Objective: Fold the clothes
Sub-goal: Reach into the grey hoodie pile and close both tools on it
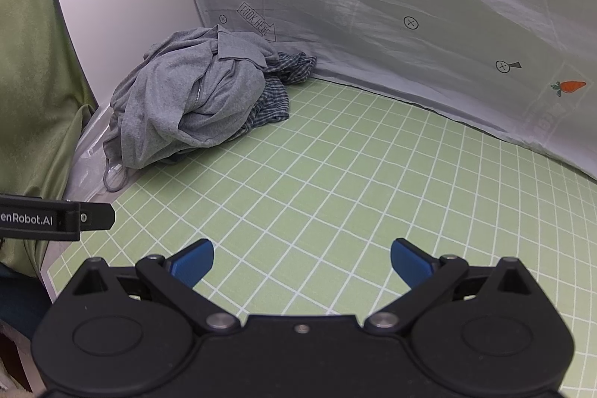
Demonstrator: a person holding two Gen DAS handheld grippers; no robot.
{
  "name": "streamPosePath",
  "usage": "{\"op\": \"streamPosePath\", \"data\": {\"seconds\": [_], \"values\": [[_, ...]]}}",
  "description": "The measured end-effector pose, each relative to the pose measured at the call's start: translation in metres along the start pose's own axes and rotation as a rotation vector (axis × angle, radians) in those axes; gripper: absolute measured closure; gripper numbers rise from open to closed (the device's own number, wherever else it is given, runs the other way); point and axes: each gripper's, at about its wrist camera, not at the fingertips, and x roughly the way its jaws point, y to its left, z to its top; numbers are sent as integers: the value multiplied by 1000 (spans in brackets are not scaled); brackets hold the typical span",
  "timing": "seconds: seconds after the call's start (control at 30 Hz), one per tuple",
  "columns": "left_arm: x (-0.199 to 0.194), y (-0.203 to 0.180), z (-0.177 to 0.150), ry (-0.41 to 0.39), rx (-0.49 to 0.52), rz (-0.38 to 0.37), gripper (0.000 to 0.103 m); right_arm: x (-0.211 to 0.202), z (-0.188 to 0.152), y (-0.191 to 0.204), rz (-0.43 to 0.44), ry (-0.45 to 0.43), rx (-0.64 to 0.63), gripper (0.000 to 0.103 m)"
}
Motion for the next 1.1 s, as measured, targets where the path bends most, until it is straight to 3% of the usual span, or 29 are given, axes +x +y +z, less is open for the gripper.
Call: {"op": "streamPosePath", "data": {"seconds": [0.23, 0.4, 0.57, 0.8, 0.97, 1.1], "values": [[22, 12, 27, -7, -40, 18, 0, 18, 25, -2, -14, -23, -15, 1], [51, 29, 63, -23, -70, 53, 0, 48, 62, -4, -22, -43, -41, 1], [87, 56, 108, -39, -148, 84, 0, 95, 114, 0, -18, -60, -58, 1], [157, 84, 156, 16, -221, 103, 0, 186, 172, 20, 35, -17, -68, 7], [189, 93, 169, 57, -260, 56, 4, 250, 196, 40, 123, 25, -45, 15], [200, 94, 171, 78, -286, -13, 18, 293, 211, 49, 199, 50, 1, 17]]}}
